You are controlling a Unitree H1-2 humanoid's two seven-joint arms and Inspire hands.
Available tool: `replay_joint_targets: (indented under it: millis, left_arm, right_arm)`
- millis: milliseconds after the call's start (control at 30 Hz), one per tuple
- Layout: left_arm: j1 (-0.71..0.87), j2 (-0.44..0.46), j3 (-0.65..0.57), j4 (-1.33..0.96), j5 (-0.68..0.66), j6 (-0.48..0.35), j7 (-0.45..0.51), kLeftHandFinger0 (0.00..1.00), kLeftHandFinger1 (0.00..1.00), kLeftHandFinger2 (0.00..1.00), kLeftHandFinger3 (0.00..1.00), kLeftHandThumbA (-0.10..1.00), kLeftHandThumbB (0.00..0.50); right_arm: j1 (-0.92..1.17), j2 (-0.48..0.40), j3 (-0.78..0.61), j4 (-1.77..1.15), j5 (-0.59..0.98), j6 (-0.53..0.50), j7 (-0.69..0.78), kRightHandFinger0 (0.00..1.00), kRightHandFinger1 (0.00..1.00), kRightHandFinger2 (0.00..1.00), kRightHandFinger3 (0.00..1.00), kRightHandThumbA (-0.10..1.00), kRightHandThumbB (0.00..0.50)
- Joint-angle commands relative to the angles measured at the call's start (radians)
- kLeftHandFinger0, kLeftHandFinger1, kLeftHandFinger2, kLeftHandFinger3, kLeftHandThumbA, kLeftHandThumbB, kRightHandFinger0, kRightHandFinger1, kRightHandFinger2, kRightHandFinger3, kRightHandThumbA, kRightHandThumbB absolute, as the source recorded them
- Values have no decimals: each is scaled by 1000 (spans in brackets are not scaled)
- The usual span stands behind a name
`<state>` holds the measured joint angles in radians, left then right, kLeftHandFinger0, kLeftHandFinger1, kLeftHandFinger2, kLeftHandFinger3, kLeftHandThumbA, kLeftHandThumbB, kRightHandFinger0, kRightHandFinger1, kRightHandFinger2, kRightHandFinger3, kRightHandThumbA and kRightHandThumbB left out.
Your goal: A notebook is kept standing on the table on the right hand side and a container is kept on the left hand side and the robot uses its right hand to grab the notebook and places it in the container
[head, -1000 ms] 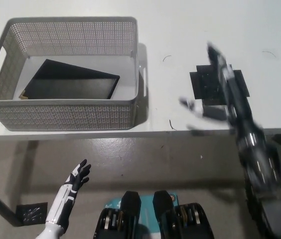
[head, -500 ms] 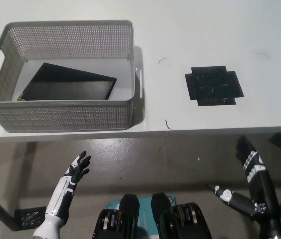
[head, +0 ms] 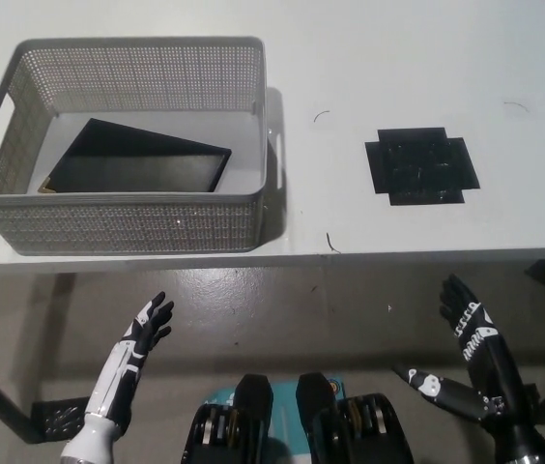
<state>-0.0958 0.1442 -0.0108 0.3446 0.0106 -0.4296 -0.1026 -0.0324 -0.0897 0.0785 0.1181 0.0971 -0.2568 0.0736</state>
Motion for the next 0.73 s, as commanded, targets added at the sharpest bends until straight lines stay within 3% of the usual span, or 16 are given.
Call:
replay_joint_targets:
  millis: [0, 400, 700]
  left_arm:
    - [-15, 12, 4, -24, -19, -40, -14, 1000, 1000, 1000, 1000, 1000, 311]
    - [-9, 10, 7, -33, -22, -40, -12, 1000, 1000, 1000, 1000, 1000, 312]
    - [-15, 10, 7, -29, -26, -40, -15, 1000, 1000, 1000, 1000, 1000, 298]
  right_arm:
    - [-28, -10, -4, -7, 22, -50, 44, 1000, 1000, 1000, 1000, 1000, 216]
    - [-32, -2, -10, 5, 12, -42, 49, 1000, 1000, 1000, 1000, 1000, 285]
    - [-37, -5, -9, 10, 18, -40, 58, 1000, 1000, 1000, 1000, 1000, 287]
